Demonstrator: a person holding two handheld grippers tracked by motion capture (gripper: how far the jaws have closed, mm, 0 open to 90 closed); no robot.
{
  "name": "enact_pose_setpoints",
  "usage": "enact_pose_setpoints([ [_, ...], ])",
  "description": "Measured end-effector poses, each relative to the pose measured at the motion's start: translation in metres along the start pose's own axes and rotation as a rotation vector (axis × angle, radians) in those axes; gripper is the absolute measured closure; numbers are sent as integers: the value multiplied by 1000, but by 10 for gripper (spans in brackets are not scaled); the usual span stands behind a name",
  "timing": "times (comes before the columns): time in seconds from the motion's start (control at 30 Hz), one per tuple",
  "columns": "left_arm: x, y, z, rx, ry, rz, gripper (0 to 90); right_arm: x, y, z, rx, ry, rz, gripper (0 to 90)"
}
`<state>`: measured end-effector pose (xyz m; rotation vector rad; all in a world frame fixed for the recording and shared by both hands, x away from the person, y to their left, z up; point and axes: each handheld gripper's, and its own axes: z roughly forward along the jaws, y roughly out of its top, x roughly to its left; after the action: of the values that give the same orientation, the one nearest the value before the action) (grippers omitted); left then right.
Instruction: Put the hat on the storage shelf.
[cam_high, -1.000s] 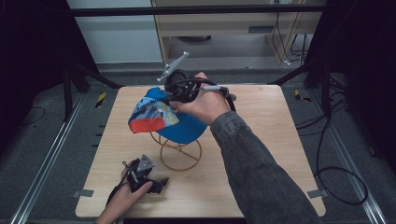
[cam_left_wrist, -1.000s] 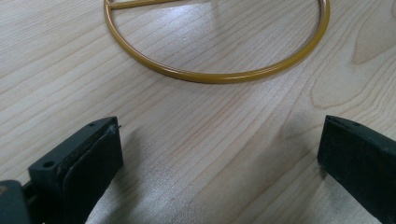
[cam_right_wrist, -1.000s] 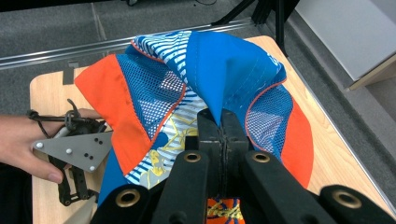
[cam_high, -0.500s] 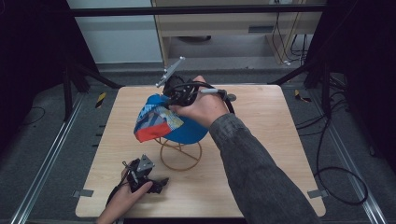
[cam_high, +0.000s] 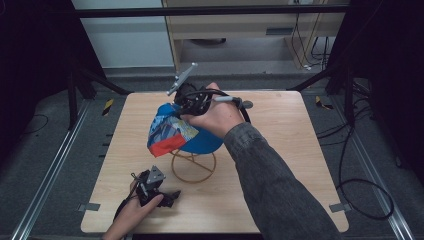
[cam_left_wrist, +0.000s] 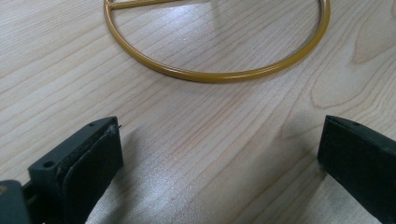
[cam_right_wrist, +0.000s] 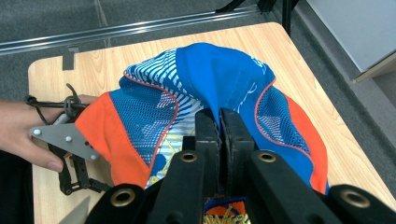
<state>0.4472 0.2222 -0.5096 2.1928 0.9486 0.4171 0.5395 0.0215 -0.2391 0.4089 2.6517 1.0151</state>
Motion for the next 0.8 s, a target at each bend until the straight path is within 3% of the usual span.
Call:
enact_pose_setpoints([
  [0.8,0,0,0,0,0,1,0,3,-5,-7,-36,-20,29,601],
])
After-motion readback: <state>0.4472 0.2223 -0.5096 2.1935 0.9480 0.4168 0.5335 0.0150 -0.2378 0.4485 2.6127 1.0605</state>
